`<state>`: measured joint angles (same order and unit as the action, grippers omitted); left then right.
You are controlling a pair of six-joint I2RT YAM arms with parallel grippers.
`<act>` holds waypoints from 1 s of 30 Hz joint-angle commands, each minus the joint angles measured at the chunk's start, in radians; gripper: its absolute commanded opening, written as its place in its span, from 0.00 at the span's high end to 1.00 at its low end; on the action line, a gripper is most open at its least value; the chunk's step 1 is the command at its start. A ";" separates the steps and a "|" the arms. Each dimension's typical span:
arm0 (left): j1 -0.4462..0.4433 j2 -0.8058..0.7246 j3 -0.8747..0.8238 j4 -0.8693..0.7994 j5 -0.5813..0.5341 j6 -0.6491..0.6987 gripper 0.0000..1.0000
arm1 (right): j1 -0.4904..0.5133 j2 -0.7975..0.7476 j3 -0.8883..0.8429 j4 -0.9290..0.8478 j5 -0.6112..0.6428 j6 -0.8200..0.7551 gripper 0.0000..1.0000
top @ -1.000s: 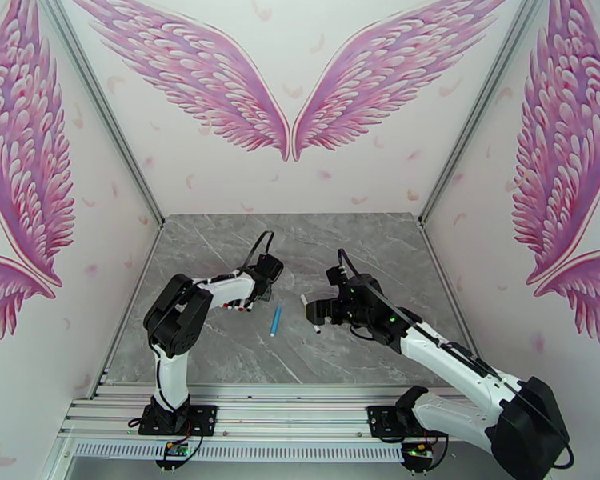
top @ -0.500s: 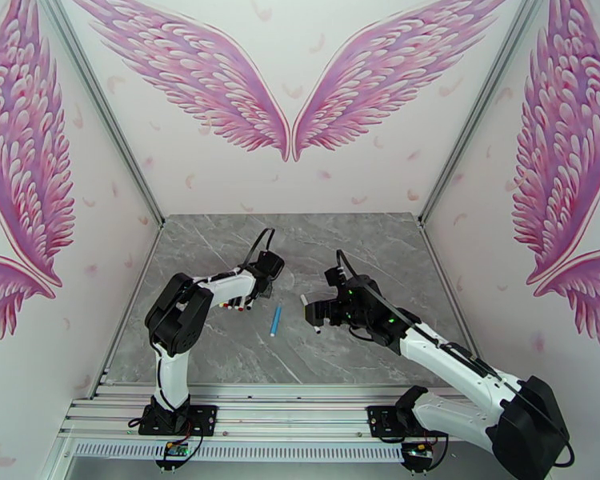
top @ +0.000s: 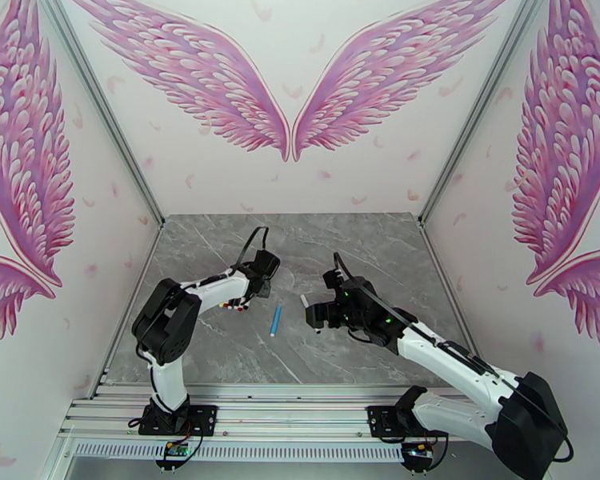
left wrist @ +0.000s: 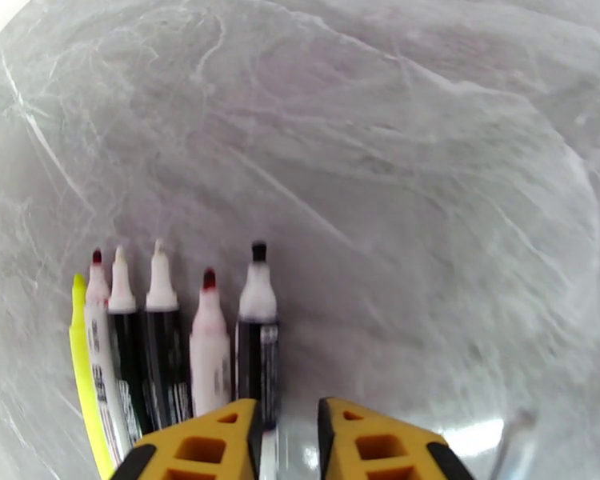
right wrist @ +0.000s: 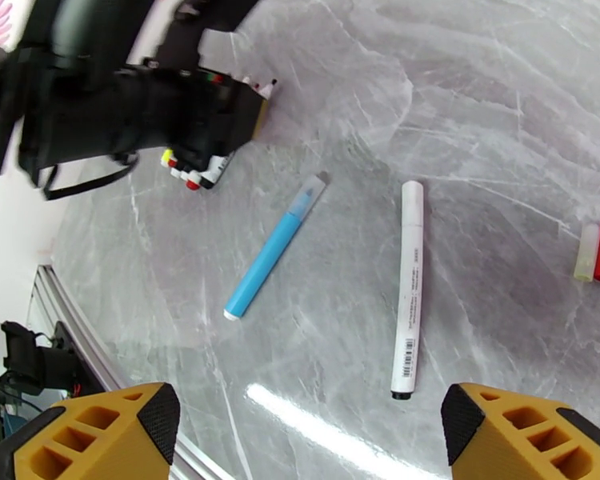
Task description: Open the pen caps
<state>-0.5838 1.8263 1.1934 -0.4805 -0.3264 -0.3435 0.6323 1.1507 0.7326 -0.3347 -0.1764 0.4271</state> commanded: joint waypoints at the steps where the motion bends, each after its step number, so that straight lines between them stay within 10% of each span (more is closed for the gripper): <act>1: -0.009 -0.147 -0.077 0.045 0.143 -0.044 0.68 | 0.031 0.040 0.052 -0.068 0.088 0.011 0.17; 7: -0.047 -0.362 -0.224 0.124 0.253 -0.076 0.49 | 0.051 0.130 0.101 -0.104 0.147 0.022 0.30; 13: -0.049 -0.553 -0.362 0.244 0.352 -0.103 0.01 | 0.055 0.209 0.170 -0.176 0.186 0.028 0.36; 30: -0.044 -0.831 -0.568 0.365 0.467 -0.090 0.01 | 0.052 0.523 0.436 -0.278 0.168 -0.020 0.44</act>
<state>-0.6331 1.0351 0.6563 -0.1570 0.1143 -0.4416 0.6781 1.6306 1.1175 -0.5686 -0.0097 0.4351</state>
